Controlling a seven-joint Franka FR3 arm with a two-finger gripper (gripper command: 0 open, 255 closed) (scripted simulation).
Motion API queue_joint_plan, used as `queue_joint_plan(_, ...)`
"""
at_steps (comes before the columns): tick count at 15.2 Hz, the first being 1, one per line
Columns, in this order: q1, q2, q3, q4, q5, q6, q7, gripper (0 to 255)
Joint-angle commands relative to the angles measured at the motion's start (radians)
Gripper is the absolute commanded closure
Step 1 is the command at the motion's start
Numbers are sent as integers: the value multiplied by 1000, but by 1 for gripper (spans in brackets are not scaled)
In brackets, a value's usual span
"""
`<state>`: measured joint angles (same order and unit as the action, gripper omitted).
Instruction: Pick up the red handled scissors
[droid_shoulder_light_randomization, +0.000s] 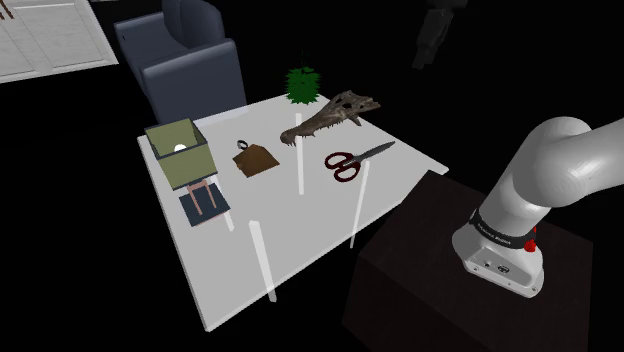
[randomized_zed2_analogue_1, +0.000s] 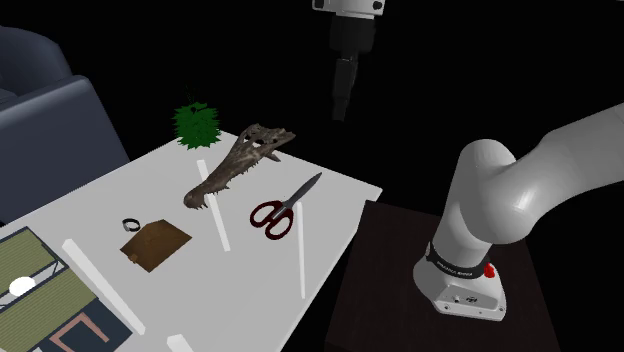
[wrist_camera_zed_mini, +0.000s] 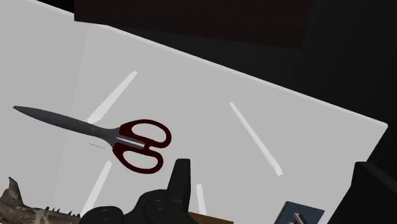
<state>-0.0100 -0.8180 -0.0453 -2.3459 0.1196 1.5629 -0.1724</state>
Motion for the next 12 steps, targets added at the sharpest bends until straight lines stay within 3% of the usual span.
queue_joint_plan(1, 0, 0, 0, 0, 0, 0, 0, 0)
queue_joint_plan(12, 16, 151, -192, -176, -128, 264, -377, 0)
